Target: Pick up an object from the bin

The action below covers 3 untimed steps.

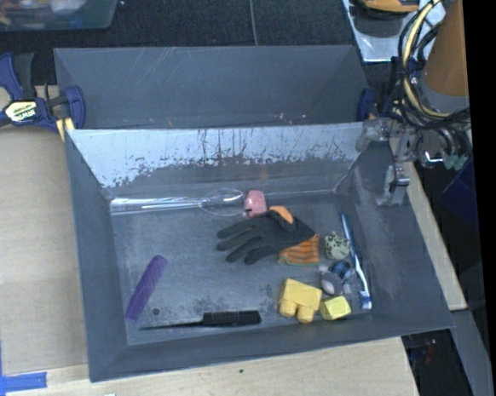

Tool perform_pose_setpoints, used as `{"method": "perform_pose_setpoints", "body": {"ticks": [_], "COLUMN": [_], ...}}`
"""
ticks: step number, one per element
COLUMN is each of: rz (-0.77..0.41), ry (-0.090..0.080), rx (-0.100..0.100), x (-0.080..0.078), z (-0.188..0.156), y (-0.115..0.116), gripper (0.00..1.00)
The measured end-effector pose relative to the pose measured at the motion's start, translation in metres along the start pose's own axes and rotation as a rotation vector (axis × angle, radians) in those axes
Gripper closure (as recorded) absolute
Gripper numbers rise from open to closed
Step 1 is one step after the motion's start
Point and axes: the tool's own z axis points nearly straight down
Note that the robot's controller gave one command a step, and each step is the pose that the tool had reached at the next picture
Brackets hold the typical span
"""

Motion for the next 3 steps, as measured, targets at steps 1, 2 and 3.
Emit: {"method": "perform_pose_setpoints", "body": {"ticks": [1, 2, 3], "rz": [-0.003, 0.077, 0.071], "ry": [-0.008, -0.012, -0.020], "rx": [0.001, 0.001, 0.005], "x": [-0.002, 0.003, -0.002], "z": [-0.005, 0.082, 0.081], "y": [0.001, 0.054, 0.075], "gripper": [0.00, 0.00, 0.00]}}
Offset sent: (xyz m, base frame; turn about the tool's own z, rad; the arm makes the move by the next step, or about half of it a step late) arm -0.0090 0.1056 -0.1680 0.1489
